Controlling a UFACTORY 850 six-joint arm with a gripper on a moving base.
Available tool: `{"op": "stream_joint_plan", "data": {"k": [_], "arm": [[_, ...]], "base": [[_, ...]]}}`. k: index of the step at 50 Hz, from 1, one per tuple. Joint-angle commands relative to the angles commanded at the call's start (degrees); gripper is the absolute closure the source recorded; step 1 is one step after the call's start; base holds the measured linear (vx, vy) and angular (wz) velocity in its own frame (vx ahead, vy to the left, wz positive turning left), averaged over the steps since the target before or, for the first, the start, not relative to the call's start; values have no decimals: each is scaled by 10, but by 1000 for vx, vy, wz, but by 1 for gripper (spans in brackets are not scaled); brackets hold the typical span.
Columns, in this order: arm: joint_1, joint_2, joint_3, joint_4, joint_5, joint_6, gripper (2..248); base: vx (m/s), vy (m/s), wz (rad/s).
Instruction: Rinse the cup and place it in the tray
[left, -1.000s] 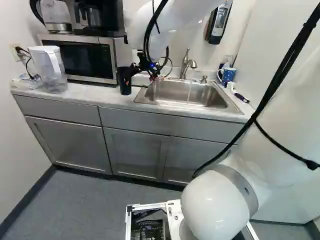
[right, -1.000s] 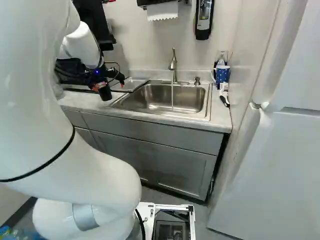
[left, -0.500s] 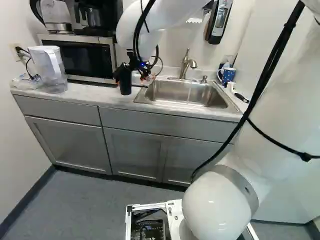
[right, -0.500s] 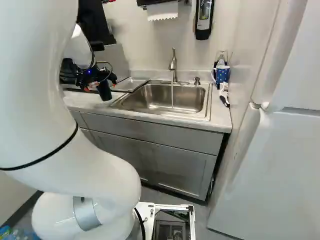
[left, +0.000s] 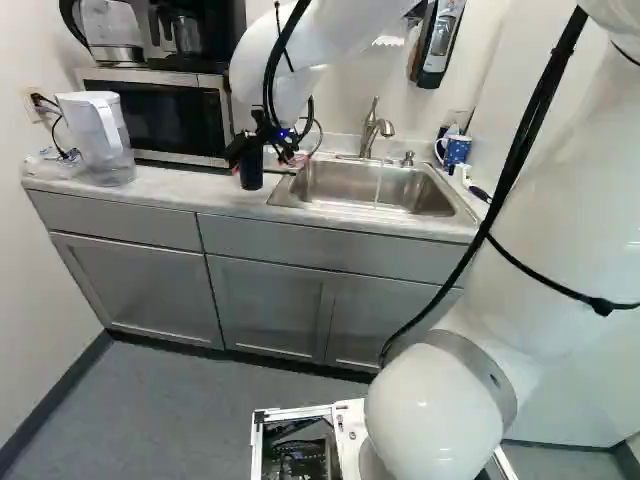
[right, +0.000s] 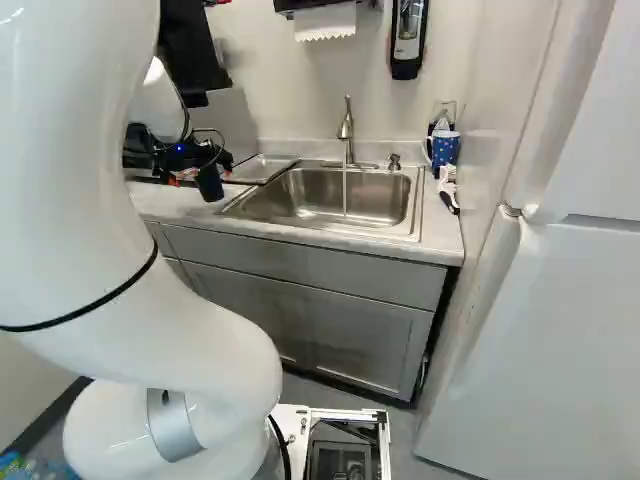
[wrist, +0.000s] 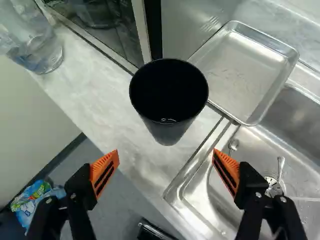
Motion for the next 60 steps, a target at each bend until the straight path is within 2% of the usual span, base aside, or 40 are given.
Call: {"op": "stream_joint_plan", "data": {"k": [25, 60], "arm": [[12, 16, 51, 0, 87, 0, 3], [6, -17, 64, 7, 213, 0, 3]], "base": [[0, 0, 0], [0, 0, 0]]}}
